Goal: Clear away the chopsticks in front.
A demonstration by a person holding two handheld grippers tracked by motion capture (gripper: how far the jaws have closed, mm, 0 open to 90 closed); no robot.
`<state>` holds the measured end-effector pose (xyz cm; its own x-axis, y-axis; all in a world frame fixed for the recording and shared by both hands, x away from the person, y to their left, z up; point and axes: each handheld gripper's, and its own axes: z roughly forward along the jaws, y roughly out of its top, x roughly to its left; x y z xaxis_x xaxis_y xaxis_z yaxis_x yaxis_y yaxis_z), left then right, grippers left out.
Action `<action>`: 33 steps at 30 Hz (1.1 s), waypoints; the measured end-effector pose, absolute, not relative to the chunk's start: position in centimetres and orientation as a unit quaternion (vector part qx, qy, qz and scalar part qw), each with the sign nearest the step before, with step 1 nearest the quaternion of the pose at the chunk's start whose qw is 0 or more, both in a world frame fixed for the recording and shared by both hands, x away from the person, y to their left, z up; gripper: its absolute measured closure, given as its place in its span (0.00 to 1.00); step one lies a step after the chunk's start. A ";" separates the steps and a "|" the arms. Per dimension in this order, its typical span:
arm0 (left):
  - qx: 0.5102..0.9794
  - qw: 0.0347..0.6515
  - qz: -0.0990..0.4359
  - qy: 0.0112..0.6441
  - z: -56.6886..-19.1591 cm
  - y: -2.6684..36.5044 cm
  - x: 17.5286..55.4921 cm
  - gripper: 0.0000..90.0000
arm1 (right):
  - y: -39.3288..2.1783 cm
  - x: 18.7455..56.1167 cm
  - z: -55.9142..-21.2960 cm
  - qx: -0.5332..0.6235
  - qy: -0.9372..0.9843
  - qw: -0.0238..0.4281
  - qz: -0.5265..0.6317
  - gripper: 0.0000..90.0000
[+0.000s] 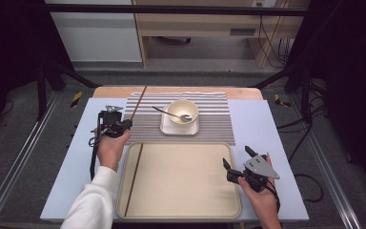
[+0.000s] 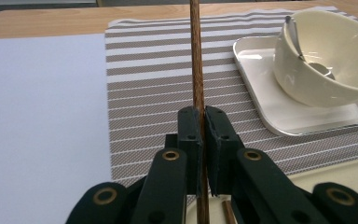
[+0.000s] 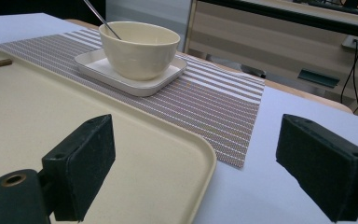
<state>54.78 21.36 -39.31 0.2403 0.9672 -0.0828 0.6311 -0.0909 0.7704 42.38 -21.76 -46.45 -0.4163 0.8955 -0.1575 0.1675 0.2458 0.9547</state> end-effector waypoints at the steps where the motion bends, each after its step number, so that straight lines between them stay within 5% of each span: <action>1: 0.698 0.361 0.234 0.573 -39.3 21.5 54.5 0.95 | -21.8 42.4 -46.4 0.385 0.691 0.379 0.480 0.13; 33: 0.696 0.371 0.241 0.566 -42.2 19.9 45.2 0.95 | -21.1 42.2 -46.2 0.371 0.700 0.381 0.477 0.13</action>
